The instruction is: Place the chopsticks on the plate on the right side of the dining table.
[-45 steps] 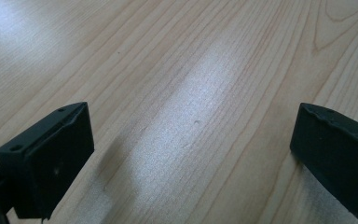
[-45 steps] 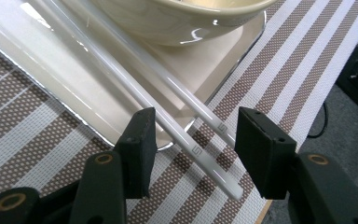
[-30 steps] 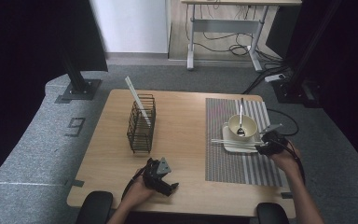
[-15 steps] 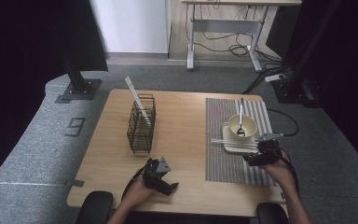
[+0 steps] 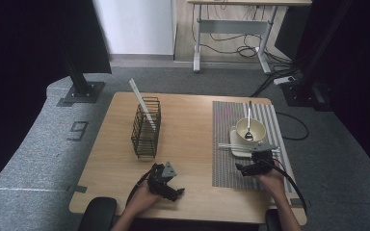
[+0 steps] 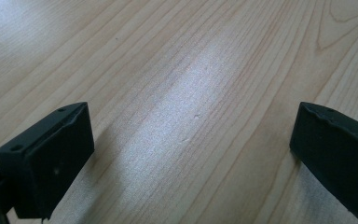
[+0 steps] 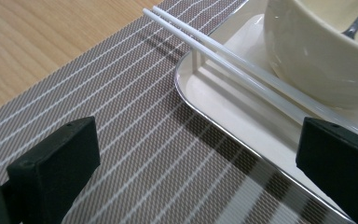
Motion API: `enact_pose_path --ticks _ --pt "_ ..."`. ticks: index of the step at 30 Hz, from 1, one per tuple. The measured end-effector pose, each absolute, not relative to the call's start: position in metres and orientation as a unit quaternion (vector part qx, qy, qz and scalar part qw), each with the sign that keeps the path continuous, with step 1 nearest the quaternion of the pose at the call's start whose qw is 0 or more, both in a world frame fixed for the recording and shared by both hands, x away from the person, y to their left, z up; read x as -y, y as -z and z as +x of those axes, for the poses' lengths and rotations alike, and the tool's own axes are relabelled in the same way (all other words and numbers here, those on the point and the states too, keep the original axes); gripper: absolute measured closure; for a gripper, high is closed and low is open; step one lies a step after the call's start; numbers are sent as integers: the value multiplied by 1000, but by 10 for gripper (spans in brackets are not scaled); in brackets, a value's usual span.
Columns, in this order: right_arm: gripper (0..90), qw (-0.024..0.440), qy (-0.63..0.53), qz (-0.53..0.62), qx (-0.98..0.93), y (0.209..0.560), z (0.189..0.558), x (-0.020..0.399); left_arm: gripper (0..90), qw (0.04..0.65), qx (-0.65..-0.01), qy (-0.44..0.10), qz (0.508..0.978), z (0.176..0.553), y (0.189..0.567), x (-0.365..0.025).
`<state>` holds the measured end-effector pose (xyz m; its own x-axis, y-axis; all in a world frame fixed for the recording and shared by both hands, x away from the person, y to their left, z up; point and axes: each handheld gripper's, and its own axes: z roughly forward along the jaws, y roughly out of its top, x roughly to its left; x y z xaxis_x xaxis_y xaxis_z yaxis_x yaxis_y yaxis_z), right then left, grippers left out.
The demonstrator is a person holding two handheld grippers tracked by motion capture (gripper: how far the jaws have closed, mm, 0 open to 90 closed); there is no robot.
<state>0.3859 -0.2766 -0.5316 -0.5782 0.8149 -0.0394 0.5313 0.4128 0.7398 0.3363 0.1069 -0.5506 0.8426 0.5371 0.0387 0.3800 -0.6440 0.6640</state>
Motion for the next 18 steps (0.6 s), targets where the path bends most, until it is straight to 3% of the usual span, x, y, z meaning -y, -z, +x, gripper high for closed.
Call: enact_pose_path --ticks 18 --pt "8 204 -345 425 -812 550 412 273 0 335 -263 -105 899 338 551 -107"
